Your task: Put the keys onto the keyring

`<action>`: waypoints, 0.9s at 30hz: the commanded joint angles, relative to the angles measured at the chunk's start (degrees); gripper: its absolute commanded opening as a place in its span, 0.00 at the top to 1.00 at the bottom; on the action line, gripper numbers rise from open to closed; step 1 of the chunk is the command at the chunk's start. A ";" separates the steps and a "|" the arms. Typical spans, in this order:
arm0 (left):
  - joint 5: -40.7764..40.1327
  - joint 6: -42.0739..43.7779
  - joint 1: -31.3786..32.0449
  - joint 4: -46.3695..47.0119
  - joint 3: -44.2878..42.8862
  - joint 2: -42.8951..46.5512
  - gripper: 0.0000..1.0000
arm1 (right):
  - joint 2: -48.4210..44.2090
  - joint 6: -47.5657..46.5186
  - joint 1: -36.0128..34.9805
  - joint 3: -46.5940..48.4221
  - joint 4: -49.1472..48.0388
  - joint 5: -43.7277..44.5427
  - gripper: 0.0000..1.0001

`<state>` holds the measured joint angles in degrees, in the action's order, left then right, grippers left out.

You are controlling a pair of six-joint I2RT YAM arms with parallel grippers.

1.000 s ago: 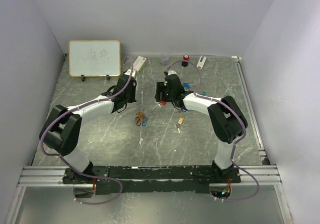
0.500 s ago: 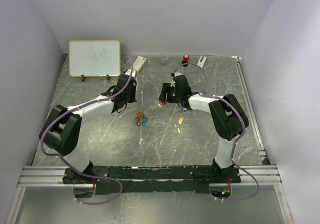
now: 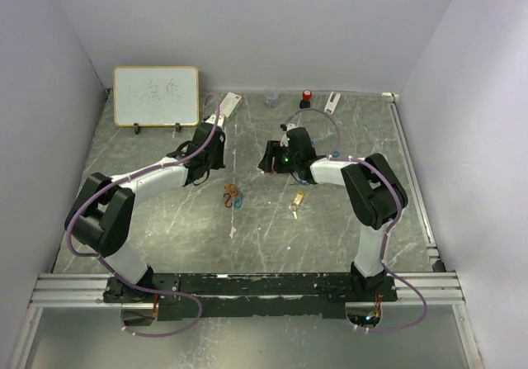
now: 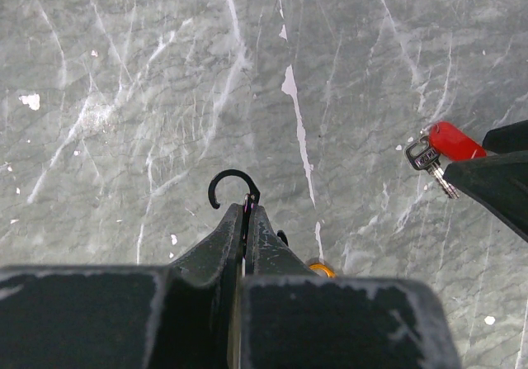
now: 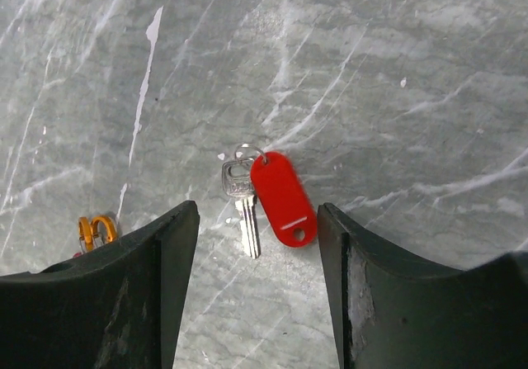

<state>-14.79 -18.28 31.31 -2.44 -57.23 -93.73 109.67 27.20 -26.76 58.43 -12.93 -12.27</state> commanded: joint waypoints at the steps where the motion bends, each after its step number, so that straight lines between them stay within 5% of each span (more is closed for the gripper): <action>1: 0.86 -0.13 -0.24 -0.28 -0.95 1.01 0.93 | 0.94 1.61 -0.98 -3.18 -2.31 -2.92 0.40; 16: 0.12 -0.26 -0.29 -0.96 -0.91 1.95 0.93 | 0.25 5.35 -7.11 -4.91 -5.63 -3.31 0.42; 27: -0.16 -0.35 -0.37 -1.13 -0.43 2.83 0.93 | -6.68 1.83 -7.16 -5.49 -2.53 4.10 0.42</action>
<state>-14.81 -18.31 31.20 -3.05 -57.25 -92.92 106.98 30.79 -33.85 53.56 -17.52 -11.75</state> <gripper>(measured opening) 0.083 0.584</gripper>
